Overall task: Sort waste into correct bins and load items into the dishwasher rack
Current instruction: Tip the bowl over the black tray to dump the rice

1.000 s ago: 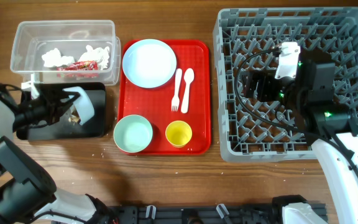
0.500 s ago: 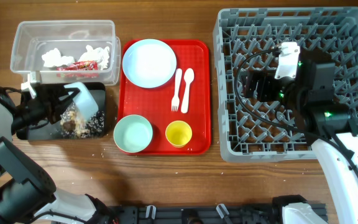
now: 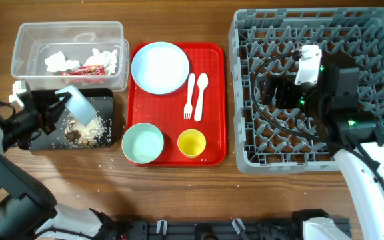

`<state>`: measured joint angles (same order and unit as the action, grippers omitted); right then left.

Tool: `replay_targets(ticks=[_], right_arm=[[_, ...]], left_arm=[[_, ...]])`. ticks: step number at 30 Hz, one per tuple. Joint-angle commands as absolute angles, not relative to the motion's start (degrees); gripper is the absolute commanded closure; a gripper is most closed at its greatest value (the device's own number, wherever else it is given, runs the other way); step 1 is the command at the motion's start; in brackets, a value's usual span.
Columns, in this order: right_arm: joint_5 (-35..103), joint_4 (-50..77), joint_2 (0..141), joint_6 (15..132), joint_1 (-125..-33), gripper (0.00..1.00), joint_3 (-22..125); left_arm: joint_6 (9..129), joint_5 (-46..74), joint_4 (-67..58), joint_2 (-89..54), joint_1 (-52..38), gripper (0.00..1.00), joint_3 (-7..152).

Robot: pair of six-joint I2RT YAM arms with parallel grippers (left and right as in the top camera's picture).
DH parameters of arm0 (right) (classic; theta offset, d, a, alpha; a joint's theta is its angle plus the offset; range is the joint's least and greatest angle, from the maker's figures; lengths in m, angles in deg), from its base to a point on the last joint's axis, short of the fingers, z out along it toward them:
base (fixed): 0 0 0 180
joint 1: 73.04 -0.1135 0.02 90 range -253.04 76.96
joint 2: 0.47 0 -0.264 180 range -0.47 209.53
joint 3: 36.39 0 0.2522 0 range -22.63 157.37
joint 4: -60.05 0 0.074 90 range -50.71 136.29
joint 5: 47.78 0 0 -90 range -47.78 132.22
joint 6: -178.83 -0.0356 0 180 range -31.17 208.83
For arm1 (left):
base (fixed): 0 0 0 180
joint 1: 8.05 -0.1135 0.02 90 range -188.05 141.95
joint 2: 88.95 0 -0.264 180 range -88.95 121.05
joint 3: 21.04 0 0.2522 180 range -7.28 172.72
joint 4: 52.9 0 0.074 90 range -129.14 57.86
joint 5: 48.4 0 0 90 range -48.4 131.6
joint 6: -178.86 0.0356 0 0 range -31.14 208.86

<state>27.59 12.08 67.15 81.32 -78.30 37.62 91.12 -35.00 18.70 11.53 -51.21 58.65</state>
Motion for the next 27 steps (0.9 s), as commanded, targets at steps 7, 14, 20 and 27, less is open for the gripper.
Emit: replay_targets(ticks=[7, 14, 20, 27], right_arm=[[26.38, 12.16, 67.61, 80.88, -78.34, 0.0, 38.76], [25.55, 12.45, 67.58, 80.82, -78.34, 0.0, 38.76], [25.55, 12.32, 67.58, 80.9, -78.34, 0.0, 38.76], [25.6, 12.21, 67.58, 80.92, -78.34, 0.0, 38.76]], left_arm=[[82.12, -35.72, 9.81, 10.55, -51.75, 0.96, 58.17], [74.64, -33.05, 6.64, 10.59, -52.43, 0.96, 58.17], [81.24, -32.92, 12.93, 10.46, -52.45, 0.96, 58.17], [76.39, -22.47, 9.98, 7.27, -48.34, 0.96, 58.98]])
